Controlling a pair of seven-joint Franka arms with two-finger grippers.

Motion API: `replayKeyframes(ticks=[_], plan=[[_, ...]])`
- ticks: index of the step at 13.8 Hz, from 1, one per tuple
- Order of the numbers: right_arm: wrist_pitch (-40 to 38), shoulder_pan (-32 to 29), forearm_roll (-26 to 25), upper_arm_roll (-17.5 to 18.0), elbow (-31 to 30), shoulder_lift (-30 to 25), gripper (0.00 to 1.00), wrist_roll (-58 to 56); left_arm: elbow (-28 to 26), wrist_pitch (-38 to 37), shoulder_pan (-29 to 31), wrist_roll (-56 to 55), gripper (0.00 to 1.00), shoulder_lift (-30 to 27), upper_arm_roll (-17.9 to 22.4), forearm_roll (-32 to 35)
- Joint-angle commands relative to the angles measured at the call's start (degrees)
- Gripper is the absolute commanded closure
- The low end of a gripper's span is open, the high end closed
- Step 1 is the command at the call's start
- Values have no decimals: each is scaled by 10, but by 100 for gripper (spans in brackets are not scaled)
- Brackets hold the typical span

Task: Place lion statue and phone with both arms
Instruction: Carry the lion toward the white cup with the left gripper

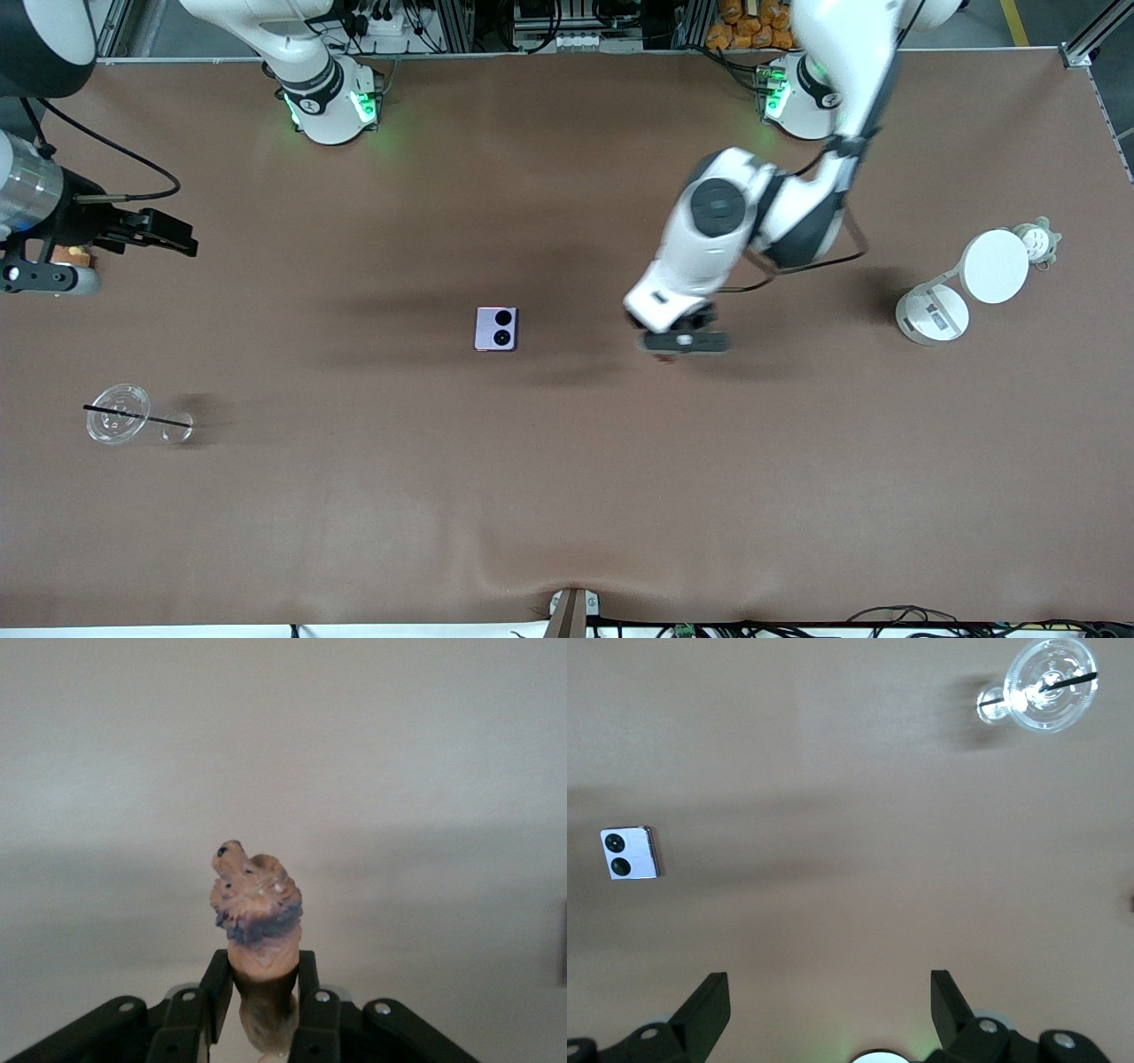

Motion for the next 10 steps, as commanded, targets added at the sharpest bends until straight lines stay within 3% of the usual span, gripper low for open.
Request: replayKeyframes(ticks=[1,3,10], plan=[[14,22,3,-2,-2,18,0,26,-128,78,43,45,100,-56,-9,10],[14,29,6,-2,-2,26,0,27,-176,136,103,143,100,-54,-10,10],[23,58,6,-2,-2,34,0,61,-276,143,219,300,100,-105,-11,10]])
